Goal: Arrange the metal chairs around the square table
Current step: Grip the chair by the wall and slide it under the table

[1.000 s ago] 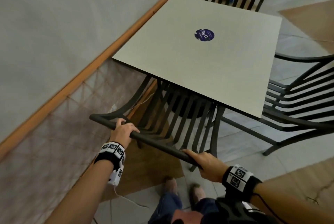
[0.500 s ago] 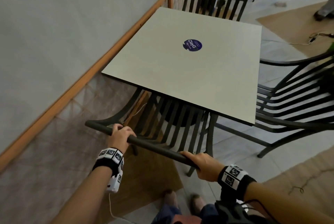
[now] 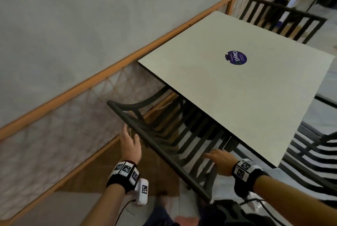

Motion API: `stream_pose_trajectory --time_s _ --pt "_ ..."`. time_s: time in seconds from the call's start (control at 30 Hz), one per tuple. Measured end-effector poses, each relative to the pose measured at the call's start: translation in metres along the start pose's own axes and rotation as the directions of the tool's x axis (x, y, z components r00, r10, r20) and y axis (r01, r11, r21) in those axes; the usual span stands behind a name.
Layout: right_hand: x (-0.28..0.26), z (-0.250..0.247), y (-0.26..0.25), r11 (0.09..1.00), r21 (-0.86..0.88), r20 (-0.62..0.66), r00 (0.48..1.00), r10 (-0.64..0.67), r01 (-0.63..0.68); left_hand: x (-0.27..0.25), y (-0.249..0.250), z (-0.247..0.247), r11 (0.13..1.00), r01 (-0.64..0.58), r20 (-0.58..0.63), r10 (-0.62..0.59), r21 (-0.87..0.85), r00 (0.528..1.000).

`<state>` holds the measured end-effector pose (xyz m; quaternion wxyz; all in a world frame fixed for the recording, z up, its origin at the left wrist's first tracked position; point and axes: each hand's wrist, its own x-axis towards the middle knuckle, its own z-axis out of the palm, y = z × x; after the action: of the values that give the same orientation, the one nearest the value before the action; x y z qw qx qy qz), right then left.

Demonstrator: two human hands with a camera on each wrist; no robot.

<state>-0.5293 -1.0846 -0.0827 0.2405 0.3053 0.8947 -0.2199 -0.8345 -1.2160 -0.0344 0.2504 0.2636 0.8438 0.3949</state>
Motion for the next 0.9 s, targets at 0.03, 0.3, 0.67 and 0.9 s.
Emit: stream_pose_trajectory --time_s 0.03,0.3,0.67,0.9 --pt "0.004 0.003 0.007 0.998 -0.056 0.013 1.000 -0.029 0.030 -0.014 0.005 0.005 0.989 0.102 0.053 -0.097 -0.109 0.994" --pt "0.032 0.059 0.054 0.935 -0.255 0.242 0.952 -0.186 0.248 -0.111 0.005 0.081 0.863 0.384 0.343 -0.269 -0.329 0.900" --pt "0.055 0.071 0.059 0.942 -0.240 0.244 0.954 -0.174 0.234 -0.092 0.012 0.092 0.793 0.380 0.247 -0.295 -0.476 0.923" --pt "0.060 0.067 0.047 0.947 -0.210 0.223 0.955 -0.196 0.243 -0.083 0.012 0.081 0.844 0.349 0.257 -0.261 -0.408 0.931"
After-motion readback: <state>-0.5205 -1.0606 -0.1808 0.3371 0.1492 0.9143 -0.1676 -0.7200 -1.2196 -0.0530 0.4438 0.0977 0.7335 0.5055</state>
